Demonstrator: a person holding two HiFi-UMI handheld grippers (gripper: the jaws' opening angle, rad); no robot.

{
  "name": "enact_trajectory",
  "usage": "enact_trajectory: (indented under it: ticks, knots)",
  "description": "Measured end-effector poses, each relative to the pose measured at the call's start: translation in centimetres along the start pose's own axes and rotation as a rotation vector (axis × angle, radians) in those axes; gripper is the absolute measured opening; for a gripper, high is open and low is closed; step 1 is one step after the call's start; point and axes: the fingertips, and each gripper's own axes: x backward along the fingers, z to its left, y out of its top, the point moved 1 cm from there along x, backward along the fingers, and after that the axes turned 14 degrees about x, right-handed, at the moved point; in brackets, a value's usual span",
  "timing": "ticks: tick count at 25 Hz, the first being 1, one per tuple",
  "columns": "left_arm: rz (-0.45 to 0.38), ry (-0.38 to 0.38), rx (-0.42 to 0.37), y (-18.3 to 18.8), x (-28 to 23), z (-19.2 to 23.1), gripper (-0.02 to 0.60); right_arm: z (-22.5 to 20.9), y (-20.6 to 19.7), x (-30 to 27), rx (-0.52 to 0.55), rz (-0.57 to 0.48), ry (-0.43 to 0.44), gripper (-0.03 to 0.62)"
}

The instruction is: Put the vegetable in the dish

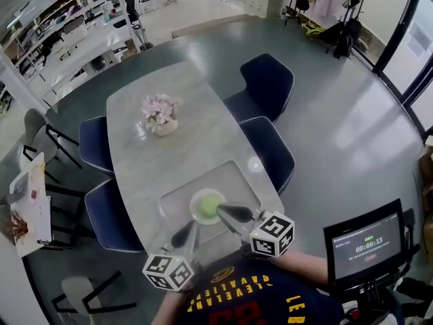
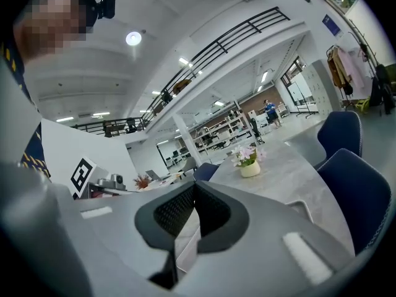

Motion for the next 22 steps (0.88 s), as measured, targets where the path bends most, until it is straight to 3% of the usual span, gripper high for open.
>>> enact_trajectory:
  ticks: [6, 22]
  knots:
    - [0.006, 0.014, -0.036, -0.2, 0.2, -0.3, 0.002, 0.3, -0.1, 0.2, 0.018, 0.004, 0.007, 0.006]
    - [0.020, 0.033, -0.015, -0.9, 0.6, 0.6, 0.002, 0.9, -1.0, 0.1, 0.015, 0.028, 0.030, 0.006]
